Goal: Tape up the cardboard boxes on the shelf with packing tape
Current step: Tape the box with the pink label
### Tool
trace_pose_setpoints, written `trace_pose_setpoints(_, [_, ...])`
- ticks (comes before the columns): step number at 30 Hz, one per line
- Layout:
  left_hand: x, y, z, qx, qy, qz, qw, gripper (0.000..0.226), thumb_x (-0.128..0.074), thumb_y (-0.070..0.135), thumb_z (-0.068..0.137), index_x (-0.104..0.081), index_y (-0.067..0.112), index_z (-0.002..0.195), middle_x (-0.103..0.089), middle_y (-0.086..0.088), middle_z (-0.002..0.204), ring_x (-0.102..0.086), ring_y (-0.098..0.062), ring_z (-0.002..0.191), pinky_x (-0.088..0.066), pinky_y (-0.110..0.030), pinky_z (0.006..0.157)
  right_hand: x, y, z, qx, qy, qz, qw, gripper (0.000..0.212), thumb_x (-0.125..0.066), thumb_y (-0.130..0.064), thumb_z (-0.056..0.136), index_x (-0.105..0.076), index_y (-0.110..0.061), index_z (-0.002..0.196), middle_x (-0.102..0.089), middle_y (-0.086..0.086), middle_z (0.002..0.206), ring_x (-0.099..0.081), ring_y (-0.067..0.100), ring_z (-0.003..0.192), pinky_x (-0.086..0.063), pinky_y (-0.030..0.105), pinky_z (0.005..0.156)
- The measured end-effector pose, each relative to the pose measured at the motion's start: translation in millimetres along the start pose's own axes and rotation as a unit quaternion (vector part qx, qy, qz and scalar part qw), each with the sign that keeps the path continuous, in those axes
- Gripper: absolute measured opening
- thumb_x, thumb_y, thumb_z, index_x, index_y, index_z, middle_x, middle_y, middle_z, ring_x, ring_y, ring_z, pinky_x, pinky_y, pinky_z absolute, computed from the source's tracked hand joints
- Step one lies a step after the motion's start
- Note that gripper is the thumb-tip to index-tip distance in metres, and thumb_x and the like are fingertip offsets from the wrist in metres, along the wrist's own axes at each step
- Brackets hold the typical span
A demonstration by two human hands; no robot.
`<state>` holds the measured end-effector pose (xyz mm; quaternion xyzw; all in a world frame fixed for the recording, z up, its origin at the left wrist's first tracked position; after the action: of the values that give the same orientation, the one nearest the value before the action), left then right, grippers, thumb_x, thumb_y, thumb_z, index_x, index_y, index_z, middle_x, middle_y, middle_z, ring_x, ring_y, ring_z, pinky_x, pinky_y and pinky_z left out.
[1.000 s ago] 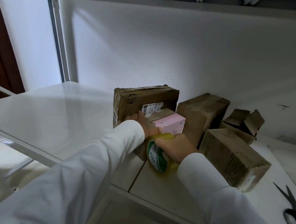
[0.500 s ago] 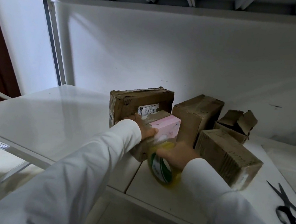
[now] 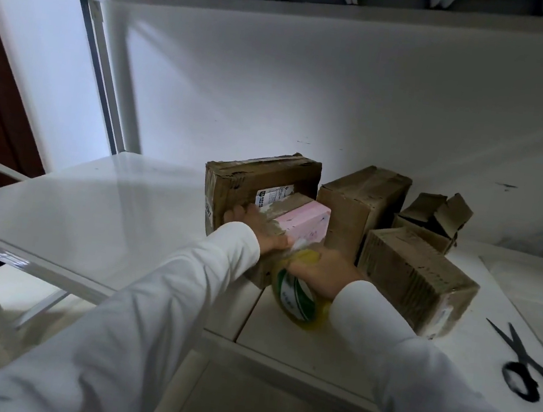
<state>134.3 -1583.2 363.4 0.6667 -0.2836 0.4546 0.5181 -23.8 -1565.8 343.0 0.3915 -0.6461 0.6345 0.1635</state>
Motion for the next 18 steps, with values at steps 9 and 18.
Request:
trace_pose_setpoints(9, [-27,-6,-22,0.127,-0.214,-0.365,0.897,0.038,-0.067,0.049,0.080,-0.060,0.015,0.094,-0.063,-0.005,0.062,-0.057,-0.020,0.066,-0.047,-0.027,0.062,82,-35,-41,0.090,0.005,0.136,0.987,0.034,-0.076,-0.035,0.074,-0.062,-0.025,0.102,-0.066,-0.004,0.098,-0.064,0.012,0.087,-0.049,0.023,0.068])
trace_pose_setpoints(18, [-38,-30,-45,0.145,-0.187,-0.291,0.927,0.060,-0.051,0.069,0.081,-0.057,0.018,0.111,-0.063,-0.009,0.104,-0.058,-0.025,0.097,-0.048,-0.036,0.083,67,-39,-34,0.104,0.046,0.161,0.980,0.014,-0.066,-0.036,0.083,-0.057,-0.029,0.090,-0.063,-0.005,0.089,-0.061,0.011,0.083,-0.050,0.023,0.069])
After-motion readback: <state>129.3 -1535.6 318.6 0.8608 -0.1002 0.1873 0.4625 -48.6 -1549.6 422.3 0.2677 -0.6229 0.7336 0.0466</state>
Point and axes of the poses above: each hand's wrist, its own z-axis towards the middle knuckle, its own x-axis out of the back of the hand, y = z × x, the point moved 6 cm from there along z, towards the middle knuckle
